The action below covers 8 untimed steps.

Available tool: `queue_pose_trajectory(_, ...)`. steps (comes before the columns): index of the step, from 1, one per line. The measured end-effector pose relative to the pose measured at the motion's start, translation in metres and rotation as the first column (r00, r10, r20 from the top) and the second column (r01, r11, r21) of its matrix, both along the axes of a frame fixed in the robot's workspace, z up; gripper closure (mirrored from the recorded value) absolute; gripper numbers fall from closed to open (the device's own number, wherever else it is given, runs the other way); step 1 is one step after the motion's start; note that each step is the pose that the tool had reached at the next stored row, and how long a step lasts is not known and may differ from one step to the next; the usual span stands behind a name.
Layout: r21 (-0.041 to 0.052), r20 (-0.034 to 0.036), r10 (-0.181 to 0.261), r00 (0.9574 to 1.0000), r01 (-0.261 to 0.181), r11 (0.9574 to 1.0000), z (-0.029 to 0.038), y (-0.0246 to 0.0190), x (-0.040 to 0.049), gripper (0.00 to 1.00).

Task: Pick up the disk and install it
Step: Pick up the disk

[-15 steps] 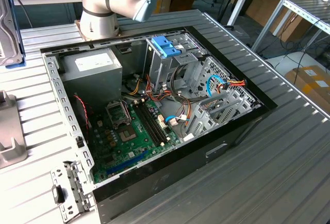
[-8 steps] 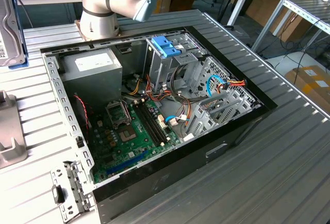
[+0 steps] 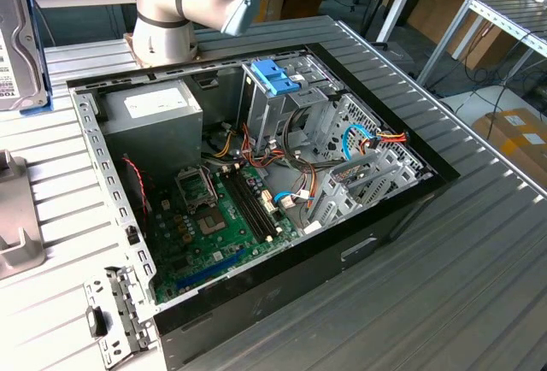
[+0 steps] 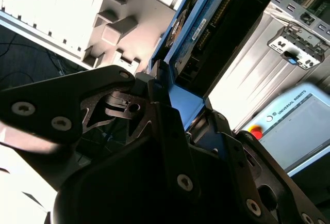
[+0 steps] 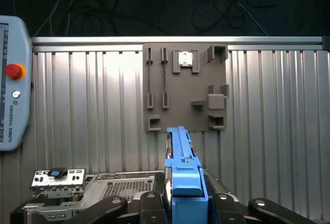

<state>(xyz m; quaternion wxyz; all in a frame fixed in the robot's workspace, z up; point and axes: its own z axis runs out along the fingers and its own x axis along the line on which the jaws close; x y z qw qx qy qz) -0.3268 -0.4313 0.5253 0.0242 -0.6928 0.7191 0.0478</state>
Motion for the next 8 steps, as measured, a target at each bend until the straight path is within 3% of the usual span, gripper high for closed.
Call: queue_pose_trajectory(8, 0.0, 0.0, 0.0, 1.0, 0.0, 1.0, 0.0, -0.0018, 0.0036, 0.63)
